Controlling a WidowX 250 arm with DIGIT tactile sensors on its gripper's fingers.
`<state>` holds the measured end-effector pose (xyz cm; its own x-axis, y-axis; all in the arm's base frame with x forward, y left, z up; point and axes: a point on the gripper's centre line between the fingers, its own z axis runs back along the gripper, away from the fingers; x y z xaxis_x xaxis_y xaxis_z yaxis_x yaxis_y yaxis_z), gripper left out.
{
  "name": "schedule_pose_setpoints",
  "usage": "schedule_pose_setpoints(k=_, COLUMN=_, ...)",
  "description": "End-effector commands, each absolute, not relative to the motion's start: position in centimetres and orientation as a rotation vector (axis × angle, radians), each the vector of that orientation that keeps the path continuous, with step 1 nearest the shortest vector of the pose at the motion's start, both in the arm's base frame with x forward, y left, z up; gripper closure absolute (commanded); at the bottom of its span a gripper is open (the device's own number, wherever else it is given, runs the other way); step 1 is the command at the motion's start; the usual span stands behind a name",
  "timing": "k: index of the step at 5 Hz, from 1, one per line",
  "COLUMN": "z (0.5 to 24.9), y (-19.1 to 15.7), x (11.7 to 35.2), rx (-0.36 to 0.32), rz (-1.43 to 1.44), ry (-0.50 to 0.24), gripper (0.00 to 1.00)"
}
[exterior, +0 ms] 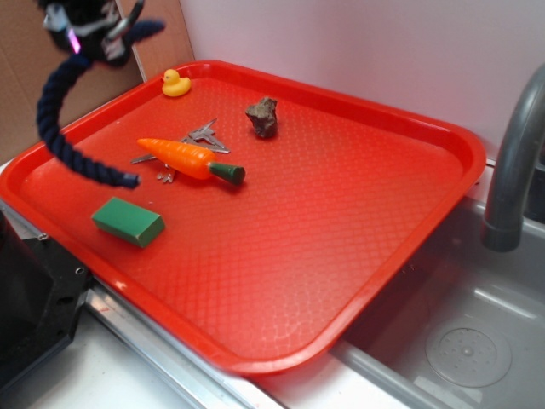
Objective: Grab the blue rope.
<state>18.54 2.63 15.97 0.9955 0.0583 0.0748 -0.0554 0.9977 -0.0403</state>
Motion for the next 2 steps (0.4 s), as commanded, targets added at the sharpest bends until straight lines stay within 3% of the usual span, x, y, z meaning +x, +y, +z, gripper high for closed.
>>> schedule_pose_setpoints(k=1, z=21.22, y=-0.39, x=20.00, rx=-0.062, rz=-0.025, ry=-0.073, gripper=1.00)
schedule_pose_setpoints(k=2, z=21.36, y=-0.77, x=19.61, rx=-0.058, rz=-0.029, ry=-0.081, gripper=1.00)
